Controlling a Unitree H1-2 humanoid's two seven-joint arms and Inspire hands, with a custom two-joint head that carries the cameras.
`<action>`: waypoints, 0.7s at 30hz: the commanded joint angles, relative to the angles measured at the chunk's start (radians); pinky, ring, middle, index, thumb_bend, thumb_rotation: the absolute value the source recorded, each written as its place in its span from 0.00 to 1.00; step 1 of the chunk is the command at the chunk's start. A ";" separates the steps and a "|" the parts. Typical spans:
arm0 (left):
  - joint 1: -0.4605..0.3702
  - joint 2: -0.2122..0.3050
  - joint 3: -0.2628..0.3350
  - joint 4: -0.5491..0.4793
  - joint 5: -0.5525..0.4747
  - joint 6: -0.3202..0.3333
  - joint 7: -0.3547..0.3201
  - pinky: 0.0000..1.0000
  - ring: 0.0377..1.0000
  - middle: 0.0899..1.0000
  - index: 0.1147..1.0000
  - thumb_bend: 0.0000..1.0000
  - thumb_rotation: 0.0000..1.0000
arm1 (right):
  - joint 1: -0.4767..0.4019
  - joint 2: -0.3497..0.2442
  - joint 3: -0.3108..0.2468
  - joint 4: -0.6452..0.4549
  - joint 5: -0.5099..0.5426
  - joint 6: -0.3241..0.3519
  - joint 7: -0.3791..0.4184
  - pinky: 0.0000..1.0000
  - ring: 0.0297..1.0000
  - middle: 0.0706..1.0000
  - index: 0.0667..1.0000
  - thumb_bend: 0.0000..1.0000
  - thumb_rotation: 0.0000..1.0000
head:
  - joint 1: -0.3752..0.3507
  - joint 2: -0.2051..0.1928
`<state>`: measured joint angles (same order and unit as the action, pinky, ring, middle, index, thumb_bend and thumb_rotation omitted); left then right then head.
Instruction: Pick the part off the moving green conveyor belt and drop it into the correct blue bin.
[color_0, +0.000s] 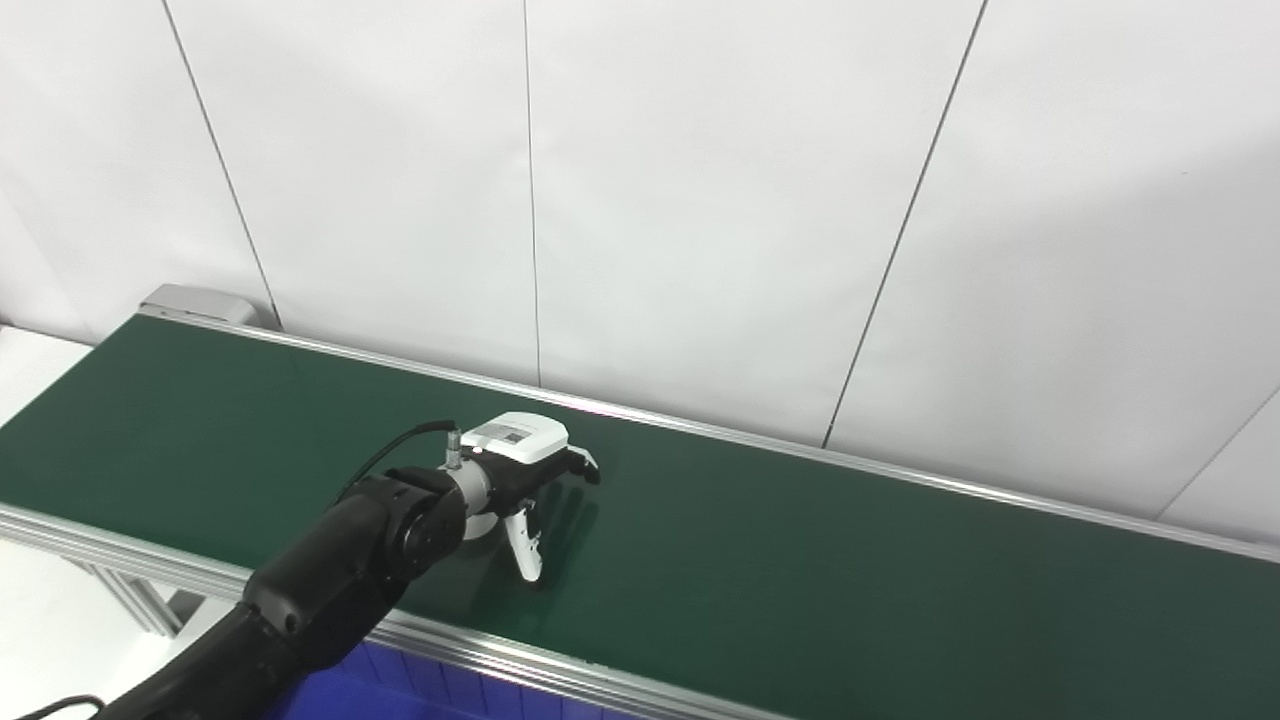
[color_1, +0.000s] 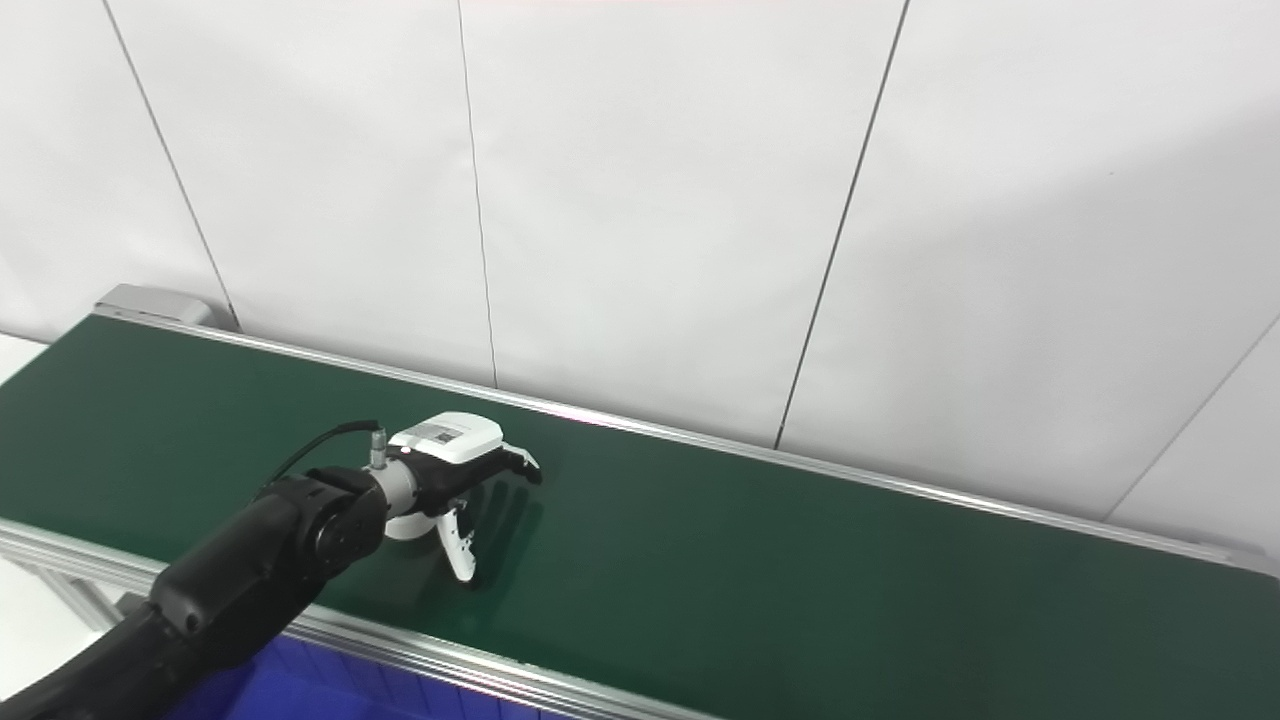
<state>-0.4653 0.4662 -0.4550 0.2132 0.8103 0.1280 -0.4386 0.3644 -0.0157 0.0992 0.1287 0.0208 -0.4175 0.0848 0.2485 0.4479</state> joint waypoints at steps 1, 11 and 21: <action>-0.035 0.021 0.004 -0.004 0.015 -0.023 0.020 0.80 0.83 0.84 0.80 0.94 0.00 | 0.000 0.003 -0.003 -0.031 0.002 -0.052 0.009 0.79 0.83 0.87 0.96 0.30 0.96 | -0.002 0.002; -0.008 0.023 -0.009 0.015 0.042 -0.048 0.063 0.82 0.85 0.86 0.80 0.95 0.00 | 0.000 0.002 -0.012 -0.031 0.003 -0.052 0.016 0.80 0.84 0.87 0.95 0.33 0.94 | 0.000 0.003; -0.004 0.033 -0.003 0.008 0.056 -0.058 0.082 0.82 0.84 0.85 0.80 0.92 0.00 | 0.000 0.005 -0.020 -0.030 0.009 -0.052 0.024 0.79 0.83 0.87 0.95 0.33 0.94 | 0.001 0.002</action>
<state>-0.4486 0.4678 -0.4744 0.2357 0.8528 0.0882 -0.3889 0.3642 -0.0156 0.0830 0.1287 0.0207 -0.4175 0.1026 0.2501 0.4495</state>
